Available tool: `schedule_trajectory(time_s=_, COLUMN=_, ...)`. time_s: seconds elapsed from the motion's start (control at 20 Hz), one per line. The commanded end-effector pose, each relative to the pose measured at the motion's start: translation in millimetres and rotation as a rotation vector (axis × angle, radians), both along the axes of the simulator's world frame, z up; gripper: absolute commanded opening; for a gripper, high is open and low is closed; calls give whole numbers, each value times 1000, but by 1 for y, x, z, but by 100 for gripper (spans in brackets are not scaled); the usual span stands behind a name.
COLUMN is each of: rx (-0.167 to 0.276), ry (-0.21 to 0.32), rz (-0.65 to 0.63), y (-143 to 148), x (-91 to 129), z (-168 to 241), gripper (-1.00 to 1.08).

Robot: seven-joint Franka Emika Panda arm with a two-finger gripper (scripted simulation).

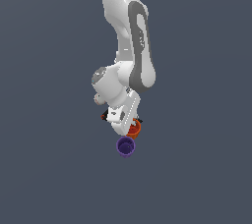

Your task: Pick up a designated object from a clutter of objects.

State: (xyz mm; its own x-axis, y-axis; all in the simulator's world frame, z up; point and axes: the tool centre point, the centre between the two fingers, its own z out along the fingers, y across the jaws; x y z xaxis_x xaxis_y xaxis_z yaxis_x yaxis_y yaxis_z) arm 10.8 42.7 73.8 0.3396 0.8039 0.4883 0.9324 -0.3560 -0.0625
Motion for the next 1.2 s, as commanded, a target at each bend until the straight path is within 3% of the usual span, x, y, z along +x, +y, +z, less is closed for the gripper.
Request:
schedule_trajectory(time_s=0.0, rx=0, ry=0, rz=1, y=0, x=0, z=0, gripper=-100)
schedule_trajectory(time_s=0.55, rx=0, ry=0, rz=1, y=10, x=-9, z=32, gripper=-100)
schedule_trajectory(time_s=1.15, rx=-3, ry=1, rz=0, y=40, x=-33, z=126, gripper=-100)
